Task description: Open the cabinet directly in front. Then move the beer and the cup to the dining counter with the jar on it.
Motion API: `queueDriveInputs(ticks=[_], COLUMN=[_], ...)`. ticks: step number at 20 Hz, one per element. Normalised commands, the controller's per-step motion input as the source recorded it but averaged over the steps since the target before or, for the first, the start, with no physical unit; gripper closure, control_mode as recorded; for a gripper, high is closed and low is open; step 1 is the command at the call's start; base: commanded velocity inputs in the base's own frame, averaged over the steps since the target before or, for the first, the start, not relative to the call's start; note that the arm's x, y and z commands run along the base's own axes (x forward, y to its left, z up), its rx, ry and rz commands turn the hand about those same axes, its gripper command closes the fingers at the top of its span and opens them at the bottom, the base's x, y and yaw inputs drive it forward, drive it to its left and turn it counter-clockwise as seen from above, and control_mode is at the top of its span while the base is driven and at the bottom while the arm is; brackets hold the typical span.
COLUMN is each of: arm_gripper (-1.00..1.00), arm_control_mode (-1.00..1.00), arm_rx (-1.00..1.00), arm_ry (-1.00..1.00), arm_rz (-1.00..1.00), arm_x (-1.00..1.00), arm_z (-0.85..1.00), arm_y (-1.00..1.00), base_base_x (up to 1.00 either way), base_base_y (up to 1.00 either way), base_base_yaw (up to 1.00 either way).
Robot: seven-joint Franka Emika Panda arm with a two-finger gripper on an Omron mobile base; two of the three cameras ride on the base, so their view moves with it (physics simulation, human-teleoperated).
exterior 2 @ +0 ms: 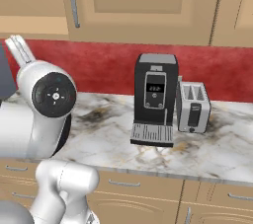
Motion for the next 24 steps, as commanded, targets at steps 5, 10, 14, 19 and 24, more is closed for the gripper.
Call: queueDriveInputs(ticks=[5, 10, 14, 19, 24], arm_gripper=[-1.0, -1.0, -1.0, -1.0, -1.0], arm_control_mode=[-1.0, -1.0, -1.0, -1.0, -1.0], arm_rx=[0.06, 0.0, 0.0, 0.0, 0.01], arm_ry=[0.17, 0.29, 0.29, 0.23, 0.07], arm_rz=[0.06, 0.09, 0.12, 0.11, 0.06], arm_x=[0.23, 0.0, 0.0, -0.05, 0.0], arm_z=[-0.02, 0.0, 0.0, 0.0, 0.0], arm_y=[0.1, 0.23, 0.32, 0.34, 0.34], base_base_x=[0.0, 0.0, 0.0, 0.0, 0.0], base_base_y=[0.0, 0.0, 0.0, 0.0, 0.0], base_base_yaw=[0.0, 0.0, 0.0, 0.0, 0.0])
